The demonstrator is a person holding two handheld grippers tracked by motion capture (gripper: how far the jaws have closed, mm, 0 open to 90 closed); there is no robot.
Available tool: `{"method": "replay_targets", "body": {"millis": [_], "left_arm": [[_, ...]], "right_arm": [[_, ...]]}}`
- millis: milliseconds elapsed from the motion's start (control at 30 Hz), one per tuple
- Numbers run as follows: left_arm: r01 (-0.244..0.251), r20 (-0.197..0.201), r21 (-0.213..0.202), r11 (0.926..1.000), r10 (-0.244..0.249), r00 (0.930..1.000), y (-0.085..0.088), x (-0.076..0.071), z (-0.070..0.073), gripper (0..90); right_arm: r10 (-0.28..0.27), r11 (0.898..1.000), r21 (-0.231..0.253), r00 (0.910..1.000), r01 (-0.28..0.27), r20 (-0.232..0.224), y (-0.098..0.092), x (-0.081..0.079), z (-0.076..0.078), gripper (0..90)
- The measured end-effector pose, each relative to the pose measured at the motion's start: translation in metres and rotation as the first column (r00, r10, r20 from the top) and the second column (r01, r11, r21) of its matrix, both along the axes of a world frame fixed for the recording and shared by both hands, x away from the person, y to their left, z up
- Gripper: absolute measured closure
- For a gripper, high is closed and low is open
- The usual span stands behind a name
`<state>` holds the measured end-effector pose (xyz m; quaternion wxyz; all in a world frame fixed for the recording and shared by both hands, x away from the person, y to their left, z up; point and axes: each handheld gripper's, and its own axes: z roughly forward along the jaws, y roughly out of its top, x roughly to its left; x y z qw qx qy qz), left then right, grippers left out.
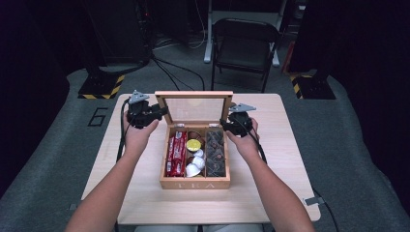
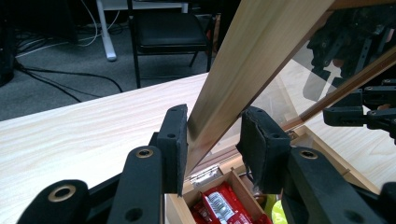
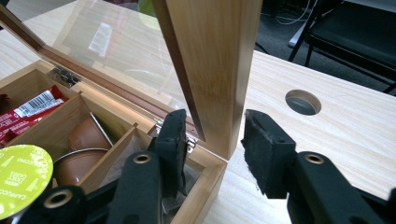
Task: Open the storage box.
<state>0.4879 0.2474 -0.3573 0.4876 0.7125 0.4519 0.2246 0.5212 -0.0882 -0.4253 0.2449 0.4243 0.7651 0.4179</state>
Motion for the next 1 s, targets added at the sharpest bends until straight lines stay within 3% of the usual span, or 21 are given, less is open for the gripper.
{"method": "replay_targets", "body": {"millis": [133, 700, 1000], "left_arm": [[-0.002, 0.004, 0.003, 1.0000, 0.002, 1.0000, 0.0000, 0.0007, 0.0001, 62.1], [-0.003, 0.001, 0.006, 1.0000, 0.003, 1.0000, -0.0001, 0.0017, 0.0006, 62.2], [0.000, -0.012, -0.015, 0.9999, -0.001, 0.9999, 0.0030, -0.0016, -0.0043, 61.1]], "right_arm": [[0.002, 1.000, 0.002, 1.0000, -0.002, -0.005, 0.0002, 0.0013, -0.0016, 63.1], [-0.022, 1.000, 0.002, 0.9997, 0.022, 0.001, 0.0037, 0.0030, -0.0038, 62.8], [-0.018, 1.000, 0.015, 0.9998, 0.018, -0.006, 0.0025, 0.0030, -0.0039, 63.3]]}}
